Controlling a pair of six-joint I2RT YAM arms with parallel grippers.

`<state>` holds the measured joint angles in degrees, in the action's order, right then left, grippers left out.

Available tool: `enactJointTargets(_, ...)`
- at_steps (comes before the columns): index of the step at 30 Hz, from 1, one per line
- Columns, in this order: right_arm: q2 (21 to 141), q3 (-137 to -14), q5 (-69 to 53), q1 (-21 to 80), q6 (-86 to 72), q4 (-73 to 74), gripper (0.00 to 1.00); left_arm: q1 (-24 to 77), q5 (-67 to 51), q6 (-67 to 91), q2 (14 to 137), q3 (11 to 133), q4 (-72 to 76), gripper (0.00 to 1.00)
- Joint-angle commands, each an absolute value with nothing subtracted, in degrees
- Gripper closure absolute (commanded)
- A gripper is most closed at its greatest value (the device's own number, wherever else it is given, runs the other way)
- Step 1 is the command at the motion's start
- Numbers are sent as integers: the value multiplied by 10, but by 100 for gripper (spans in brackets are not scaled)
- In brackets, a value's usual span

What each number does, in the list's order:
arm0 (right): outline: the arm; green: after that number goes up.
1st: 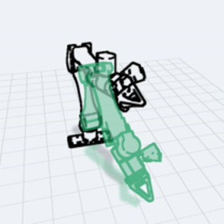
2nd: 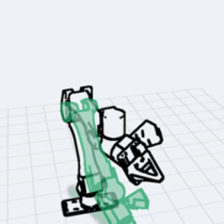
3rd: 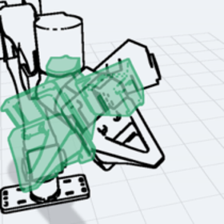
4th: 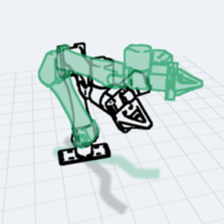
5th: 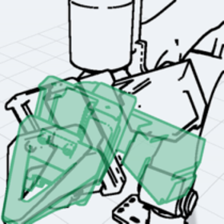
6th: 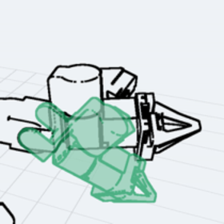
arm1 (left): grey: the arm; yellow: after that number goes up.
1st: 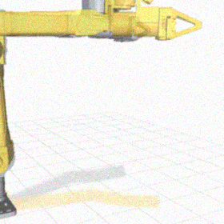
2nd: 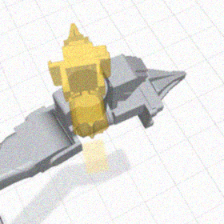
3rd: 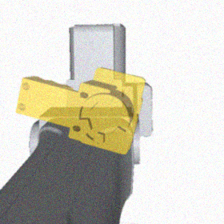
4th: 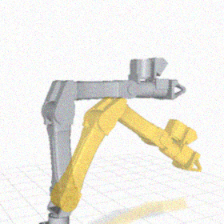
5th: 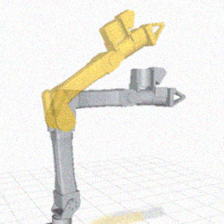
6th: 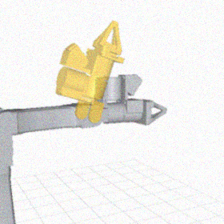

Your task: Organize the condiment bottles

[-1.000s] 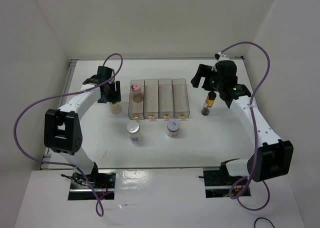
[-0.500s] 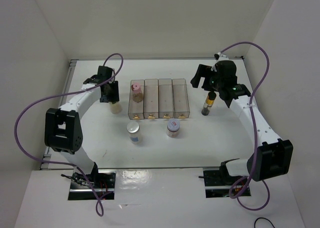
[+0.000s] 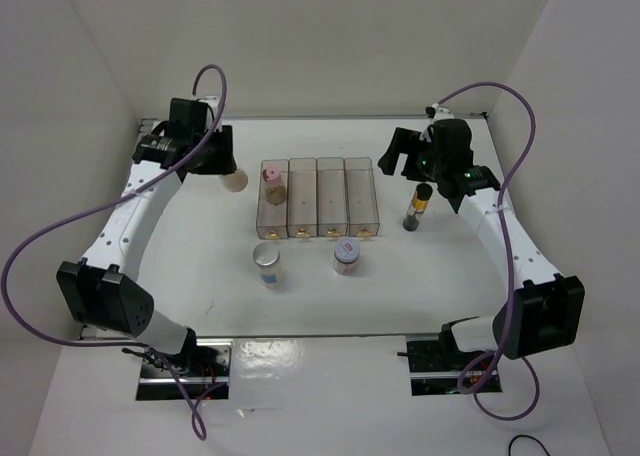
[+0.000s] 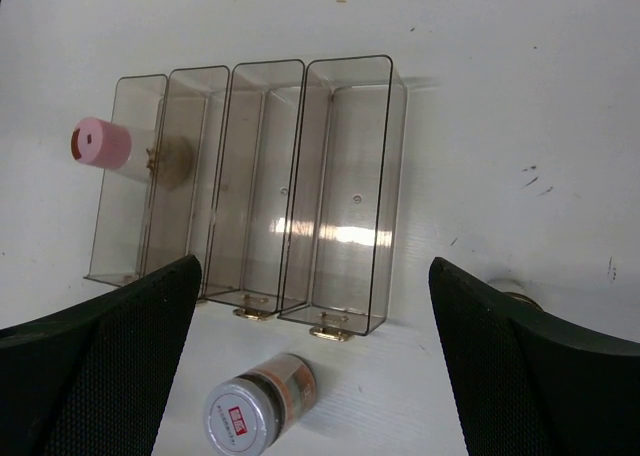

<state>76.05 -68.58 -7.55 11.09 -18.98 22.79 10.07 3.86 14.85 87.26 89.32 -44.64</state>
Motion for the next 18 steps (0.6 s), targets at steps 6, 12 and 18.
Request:
enactJointTargets(6, 800, -735, -86, 130, -189, 222, 1, 162, -47, 143, 863, 881, -452, 58)
enactJointTargets(12, 800, -735, -86, 130, -189, 222, 1, 192, -27, 162, 880, 843, -409, 58)
enactJointTargets(18, 800, -735, -86, 130, -189, 217, 1, 197, -22, 168, 905, 832, -378, 58)
